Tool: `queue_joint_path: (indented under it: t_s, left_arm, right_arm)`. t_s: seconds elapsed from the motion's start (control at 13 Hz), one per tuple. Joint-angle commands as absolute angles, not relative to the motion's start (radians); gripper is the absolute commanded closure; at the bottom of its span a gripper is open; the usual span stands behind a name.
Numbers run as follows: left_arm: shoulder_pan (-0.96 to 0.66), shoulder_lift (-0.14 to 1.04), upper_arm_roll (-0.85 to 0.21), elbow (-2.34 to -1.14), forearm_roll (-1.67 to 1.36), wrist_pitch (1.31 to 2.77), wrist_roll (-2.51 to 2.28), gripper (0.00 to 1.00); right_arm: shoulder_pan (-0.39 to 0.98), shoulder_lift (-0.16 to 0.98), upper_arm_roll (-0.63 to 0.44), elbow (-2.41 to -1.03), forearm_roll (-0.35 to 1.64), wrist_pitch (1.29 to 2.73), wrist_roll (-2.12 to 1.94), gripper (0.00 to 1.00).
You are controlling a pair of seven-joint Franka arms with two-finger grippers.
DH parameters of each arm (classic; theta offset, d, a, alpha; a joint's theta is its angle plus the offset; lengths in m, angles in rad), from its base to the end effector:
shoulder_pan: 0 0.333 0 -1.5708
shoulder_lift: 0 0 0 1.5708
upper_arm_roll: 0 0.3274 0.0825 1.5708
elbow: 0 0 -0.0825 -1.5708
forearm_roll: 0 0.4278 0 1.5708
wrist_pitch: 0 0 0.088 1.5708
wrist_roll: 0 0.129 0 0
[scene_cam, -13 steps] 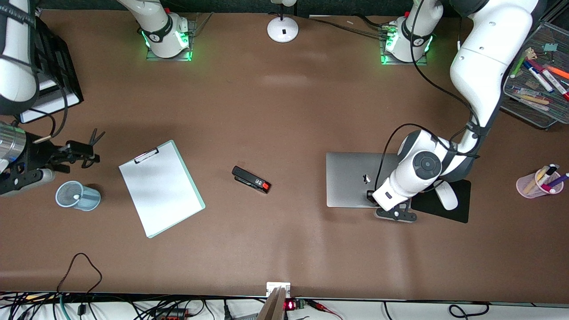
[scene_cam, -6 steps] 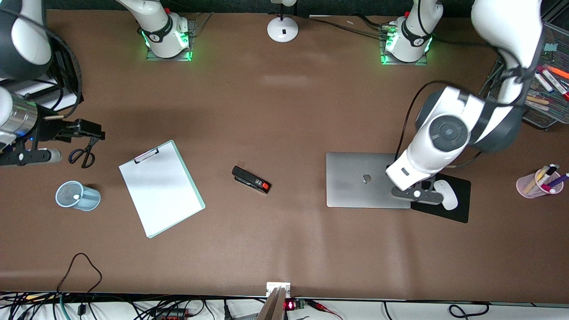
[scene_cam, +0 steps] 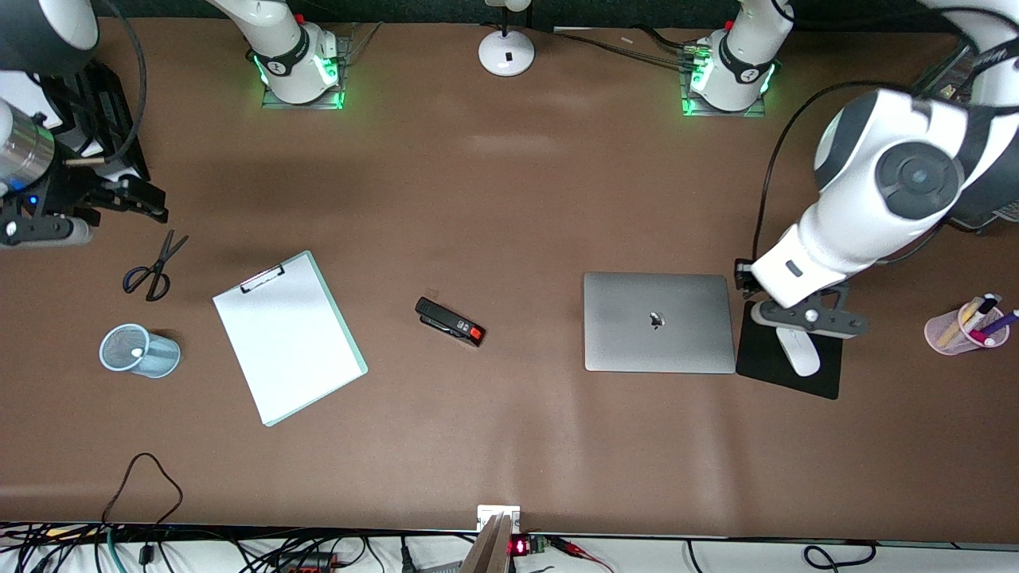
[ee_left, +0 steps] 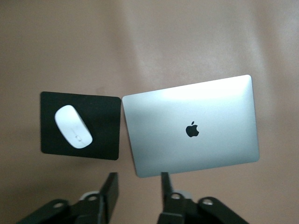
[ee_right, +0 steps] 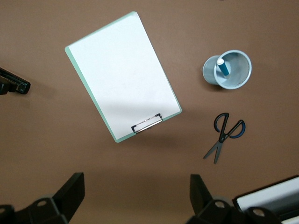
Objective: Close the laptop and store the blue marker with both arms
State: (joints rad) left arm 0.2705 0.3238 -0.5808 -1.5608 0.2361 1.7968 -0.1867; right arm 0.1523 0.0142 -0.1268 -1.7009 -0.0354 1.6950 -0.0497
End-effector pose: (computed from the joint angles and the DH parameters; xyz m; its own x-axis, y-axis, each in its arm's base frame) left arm 0.6718 -0.1482 0.4584 0.9871 -0.1582 -0.0234 -0.1593 -0.9855 -0.0580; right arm 0.6076 0.0117 0.5487 0.9966 0.0794 -0.0219 0.0802 -0.9961 0.0358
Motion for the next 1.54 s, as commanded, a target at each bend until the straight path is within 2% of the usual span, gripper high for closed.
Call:
queue_joint_path:
  t_s: [0.0, 0.15, 0.38, 0.46, 0.54, 0.62, 0.69, 0.92, 1.08, 1.46]
  left_arm:
    - [0.29, 0.29, -0.595, -1.464, 0.21, 1.613, -0.161, 0.0]
    - [0.345, 0.298, -0.594, -1.369, 0.175, 1.54, -0.117, 0.0]
    - [0.376, 0.293, -0.591, -1.333, 0.17, 1.47, -0.035, 0.0]
    - [0.364, 0.282, -0.566, -1.342, 0.164, 1.457, -0.023, 0.0]
    - [0.303, 0.259, -0.481, -1.351, 0.146, 1.453, -0.012, 0.0]
    - [0.231, 0.236, -0.336, -1.367, 0.073, 1.465, 0.018, 0.0]
    - [0.194, 0.209, -0.243, -1.399, -0.027, 1.501, 0.047, 0.0]
    - [0.057, 0.071, -0.1, -1.567, -0.016, 1.616, 0.057, 0.0]
    - [-0.023, 0.019, -0.017, -1.636, -0.005, 1.644, 0.049, 0.0]
    - [-0.037, -0.075, -0.012, -1.747, 0.008, 1.684, 0.054, 0.0]
  right_arm:
    - [0.163, -0.115, -0.13, -1.871, -0.057, 1.81, -0.04, 0.0]
    - [0.164, -0.135, -0.13, -1.884, -0.049, 1.822, -0.04, 0.0]
    - [0.16, -0.118, -0.132, -1.849, -0.043, 1.816, -0.043, 0.0]
    - [0.158, -0.101, -0.133, -1.821, -0.043, 1.816, -0.043, 0.0]
    - [0.158, -0.094, -0.133, -1.801, -0.041, 1.803, -0.044, 0.0]
    - [0.156, -0.092, -0.135, -1.783, -0.029, 1.778, -0.043, 0.0]
    - [0.156, -0.087, -0.135, -1.775, 0.012, 1.761, -0.04, 0.0]
    - [0.161, -0.091, -0.133, -1.775, 0.029, 1.715, -0.028, 0.0]
    - [0.16, -0.089, -0.133, -1.775, 0.029, 1.715, -0.032, 0.0]
    - [0.153, -0.072, -0.137, -1.769, 0.026, 1.713, -0.037, 0.0]
